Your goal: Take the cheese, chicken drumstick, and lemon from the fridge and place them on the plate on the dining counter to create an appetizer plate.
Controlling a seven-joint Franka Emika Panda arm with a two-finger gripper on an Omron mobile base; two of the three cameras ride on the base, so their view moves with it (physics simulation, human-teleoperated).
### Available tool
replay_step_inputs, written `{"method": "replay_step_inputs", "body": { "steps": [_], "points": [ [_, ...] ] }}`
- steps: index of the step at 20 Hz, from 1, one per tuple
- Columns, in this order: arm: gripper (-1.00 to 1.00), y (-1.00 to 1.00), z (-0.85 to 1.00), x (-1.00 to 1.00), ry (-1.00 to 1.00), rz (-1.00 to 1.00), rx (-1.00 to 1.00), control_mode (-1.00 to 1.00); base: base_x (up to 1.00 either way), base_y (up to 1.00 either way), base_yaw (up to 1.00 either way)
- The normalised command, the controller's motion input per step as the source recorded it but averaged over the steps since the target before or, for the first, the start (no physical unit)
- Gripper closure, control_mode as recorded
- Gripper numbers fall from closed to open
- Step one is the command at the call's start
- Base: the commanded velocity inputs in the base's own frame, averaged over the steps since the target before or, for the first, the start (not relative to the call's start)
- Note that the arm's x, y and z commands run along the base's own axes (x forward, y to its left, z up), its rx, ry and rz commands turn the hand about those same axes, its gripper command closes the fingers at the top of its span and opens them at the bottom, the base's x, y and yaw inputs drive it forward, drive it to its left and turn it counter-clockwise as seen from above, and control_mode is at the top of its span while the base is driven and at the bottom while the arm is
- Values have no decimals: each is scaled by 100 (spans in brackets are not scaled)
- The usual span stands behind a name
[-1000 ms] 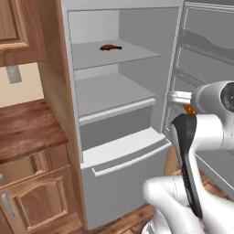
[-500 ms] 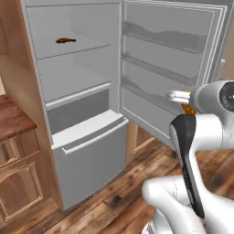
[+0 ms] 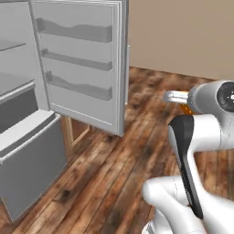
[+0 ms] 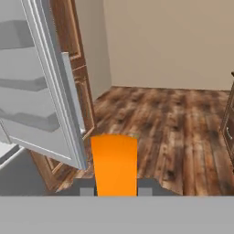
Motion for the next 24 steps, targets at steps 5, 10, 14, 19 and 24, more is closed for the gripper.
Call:
{"method": "replay_step_inputs", "body": {
  "steps": [5,10,14,19,24],
  "points": [
    [100,0,0,0,0,0,0,100,50,-48,-48],
    [100,0,0,0,0,0,0,100,100,-18,-30],
    [100,0,0,0,0,0,0,100,100,0,-18],
    [100,0,0,0,0,0,0,100,100,0,-14],
    [100,0,0,0,0,0,0,100,100,0,-12]
  ]
}}
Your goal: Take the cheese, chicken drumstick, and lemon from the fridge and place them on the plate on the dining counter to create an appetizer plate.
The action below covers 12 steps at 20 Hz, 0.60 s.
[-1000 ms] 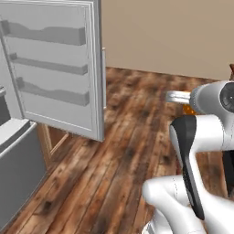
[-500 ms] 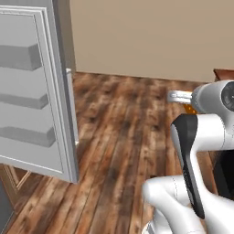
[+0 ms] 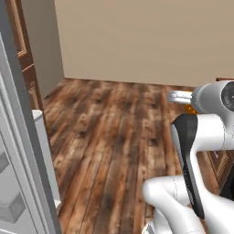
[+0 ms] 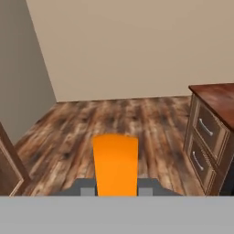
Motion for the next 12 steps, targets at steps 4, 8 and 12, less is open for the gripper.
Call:
{"method": "replay_step_inputs", "body": {
  "steps": [4,8,12],
  "points": [
    [100,0,0,0,0,0,0,100,100,0,-13],
    [100,0,0,0,0,0,0,100,100,0,-15],
    [100,0,0,0,0,0,0,100,100,0,-19]
  ]
}}
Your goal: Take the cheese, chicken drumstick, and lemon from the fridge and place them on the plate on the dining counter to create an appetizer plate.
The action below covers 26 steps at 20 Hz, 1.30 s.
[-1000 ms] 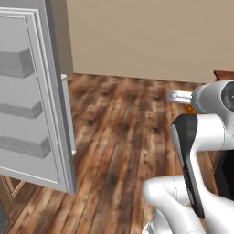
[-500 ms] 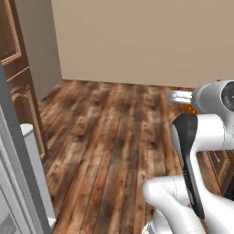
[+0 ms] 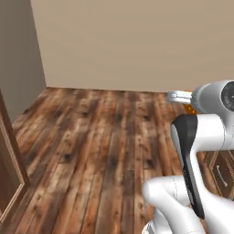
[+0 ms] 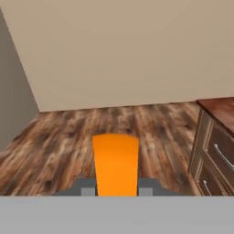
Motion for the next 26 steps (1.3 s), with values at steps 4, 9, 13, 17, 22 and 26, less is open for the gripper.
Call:
{"method": "replay_step_inputs", "body": {
  "steps": [4,9,13,17,22,26],
  "points": [
    [100,0,0,0,0,0,0,100,100,0,-25],
    [100,0,0,0,0,0,0,100,100,0,-31],
    [100,0,0,0,0,0,0,100,100,5,-38],
    [100,0,0,0,0,0,0,100,100,18,-46],
    [100,0,0,0,0,0,0,100,96,39,-54],
    [100,0,0,0,0,0,0,100,80,53,-59]
  ]
}}
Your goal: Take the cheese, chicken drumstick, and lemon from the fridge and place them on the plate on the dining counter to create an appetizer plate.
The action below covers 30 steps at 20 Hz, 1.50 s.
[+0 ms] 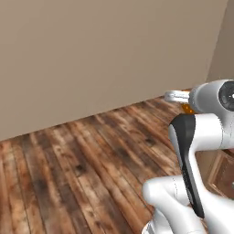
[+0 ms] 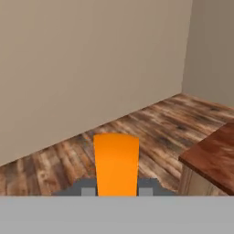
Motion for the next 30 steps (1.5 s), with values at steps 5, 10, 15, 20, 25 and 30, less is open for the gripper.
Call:
{"method": "replay_step_inputs", "body": {
  "steps": [5,10,15,20,25,30],
  "points": [
    [100,0,0,0,0,0,0,100,68,63,-59],
    [100,0,0,0,0,0,0,100,47,72,-58],
    [100,0,0,0,0,0,0,100,35,80,-58],
    [100,0,0,0,0,0,0,100,38,95,-55],
    [100,0,0,0,0,0,0,100,43,100,-50],
    [100,0,0,0,0,0,0,100,55,100,-48]
  ]
}}
